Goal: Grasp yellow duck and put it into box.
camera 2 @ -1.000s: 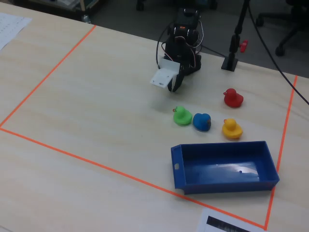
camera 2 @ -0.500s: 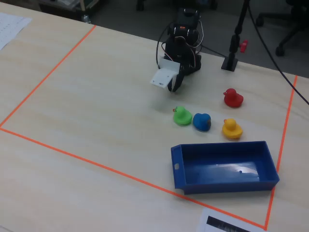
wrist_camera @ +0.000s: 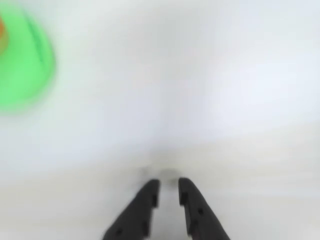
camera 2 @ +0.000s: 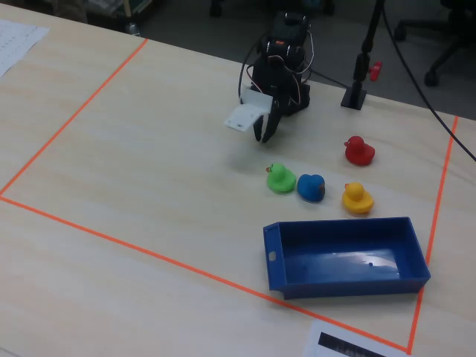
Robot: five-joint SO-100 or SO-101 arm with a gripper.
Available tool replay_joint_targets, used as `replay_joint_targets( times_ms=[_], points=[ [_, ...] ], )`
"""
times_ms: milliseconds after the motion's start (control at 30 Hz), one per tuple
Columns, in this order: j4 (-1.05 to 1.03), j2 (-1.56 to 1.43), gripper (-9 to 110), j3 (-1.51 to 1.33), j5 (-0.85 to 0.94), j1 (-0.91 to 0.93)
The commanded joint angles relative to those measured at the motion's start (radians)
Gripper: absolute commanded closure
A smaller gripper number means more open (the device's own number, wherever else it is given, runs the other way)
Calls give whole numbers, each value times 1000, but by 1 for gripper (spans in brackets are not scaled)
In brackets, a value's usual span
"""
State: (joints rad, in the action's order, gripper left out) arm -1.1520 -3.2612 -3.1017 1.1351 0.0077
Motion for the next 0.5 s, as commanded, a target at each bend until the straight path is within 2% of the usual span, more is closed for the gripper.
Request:
replay_joint_targets(
  times_ms=[0, 167, 333, 467],
  points=[
    [57, 181, 84, 213, 0, -6],
    [-110, 494, 78, 612, -71, -186],
    [-285, 818, 76, 1077, -324, -453],
    [-334, 1074, 76, 1359, -518, -603]
  ],
)
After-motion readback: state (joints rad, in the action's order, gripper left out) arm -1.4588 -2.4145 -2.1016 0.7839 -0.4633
